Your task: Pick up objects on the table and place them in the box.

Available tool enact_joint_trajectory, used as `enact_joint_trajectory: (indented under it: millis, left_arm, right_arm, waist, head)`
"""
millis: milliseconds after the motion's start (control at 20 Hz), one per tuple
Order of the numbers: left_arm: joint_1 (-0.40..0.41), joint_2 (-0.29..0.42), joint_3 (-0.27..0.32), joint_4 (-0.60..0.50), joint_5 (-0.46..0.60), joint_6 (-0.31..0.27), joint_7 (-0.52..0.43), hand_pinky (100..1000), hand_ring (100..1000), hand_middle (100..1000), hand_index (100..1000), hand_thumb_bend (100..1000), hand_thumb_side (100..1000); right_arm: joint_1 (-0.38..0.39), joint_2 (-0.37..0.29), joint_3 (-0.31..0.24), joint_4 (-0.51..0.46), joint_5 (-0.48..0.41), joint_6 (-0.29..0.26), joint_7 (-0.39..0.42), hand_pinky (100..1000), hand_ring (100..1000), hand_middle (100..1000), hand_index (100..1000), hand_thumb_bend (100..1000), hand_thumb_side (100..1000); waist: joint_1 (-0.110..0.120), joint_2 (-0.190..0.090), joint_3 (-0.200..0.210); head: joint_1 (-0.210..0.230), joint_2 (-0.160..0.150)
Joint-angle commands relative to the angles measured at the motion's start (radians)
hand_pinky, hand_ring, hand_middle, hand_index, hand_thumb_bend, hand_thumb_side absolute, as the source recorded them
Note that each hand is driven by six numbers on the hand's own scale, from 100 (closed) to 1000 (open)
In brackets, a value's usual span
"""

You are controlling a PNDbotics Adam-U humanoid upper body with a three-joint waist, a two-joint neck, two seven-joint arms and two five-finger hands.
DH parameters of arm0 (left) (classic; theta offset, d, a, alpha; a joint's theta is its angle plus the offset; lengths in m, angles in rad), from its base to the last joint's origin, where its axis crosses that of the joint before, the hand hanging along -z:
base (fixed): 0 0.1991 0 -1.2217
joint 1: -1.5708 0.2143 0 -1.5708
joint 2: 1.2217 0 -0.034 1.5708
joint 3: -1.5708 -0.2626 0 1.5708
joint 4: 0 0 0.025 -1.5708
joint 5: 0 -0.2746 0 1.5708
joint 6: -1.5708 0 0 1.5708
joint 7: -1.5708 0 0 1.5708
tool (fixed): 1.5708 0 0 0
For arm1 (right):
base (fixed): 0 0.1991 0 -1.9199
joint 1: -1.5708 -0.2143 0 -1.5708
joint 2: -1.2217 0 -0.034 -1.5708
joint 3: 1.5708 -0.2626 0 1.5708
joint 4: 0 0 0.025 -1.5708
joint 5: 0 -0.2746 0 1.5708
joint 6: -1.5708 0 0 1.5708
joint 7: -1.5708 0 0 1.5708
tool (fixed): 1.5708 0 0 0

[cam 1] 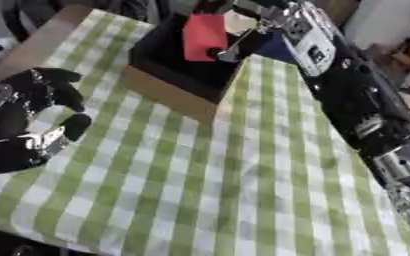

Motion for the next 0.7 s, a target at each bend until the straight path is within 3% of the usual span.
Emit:
enact_joint_trajectory:
  millis: [50,250,450,500,700]
  left_arm:
    - [-0.019,-0.003,-0.004,-0.027,0.004,0.0,-0.005,725,585,555,775,500,388]
    - [-0.02,-0.003,-0.004,-0.029,0.005,0.001,-0.006,725,585,555,775,500,388]
    - [-0.023,-0.002,-0.003,-0.029,0.004,0.002,-0.006,725,584,553,775,502,391]
    - [-0.023,-0.002,-0.004,-0.029,0.004,0.002,-0.006,725,583,553,774,503,392]
    - [-0.023,-0.003,-0.005,-0.028,0.003,0.002,-0.008,725,583,552,774,503,393]
  right_arm:
    - [-0.013,-0.016,-0.014,0.006,0.018,0.004,-0.012,766,669,523,785,342,100]
    - [-0.012,-0.014,-0.015,0.014,0.028,0.002,-0.018,766,669,523,785,342,100]
    - [-0.003,-0.006,-0.025,0.052,0.062,0.019,-0.015,772,697,598,796,341,100]
    - [-0.002,-0.004,-0.025,0.058,0.07,0.018,-0.016,778,721,668,806,354,100]
    - [0.001,0.002,-0.025,0.07,0.089,0.009,-0.011,787,746,735,823,364,100]
  waist:
    - [0.01,-0.012,0.0]
    - [0.01,-0.011,0.001]
    - [0.007,0.002,0.005]
    - [0.007,0.003,0.005]
    - [0.008,0.007,0.004]
  head:
    - [-0.007,-0.013]
    - [-0.007,-0.014]
    - [-0.009,-0.018]
    - [-0.01,-0.019]
    - [-0.01,-0.018]
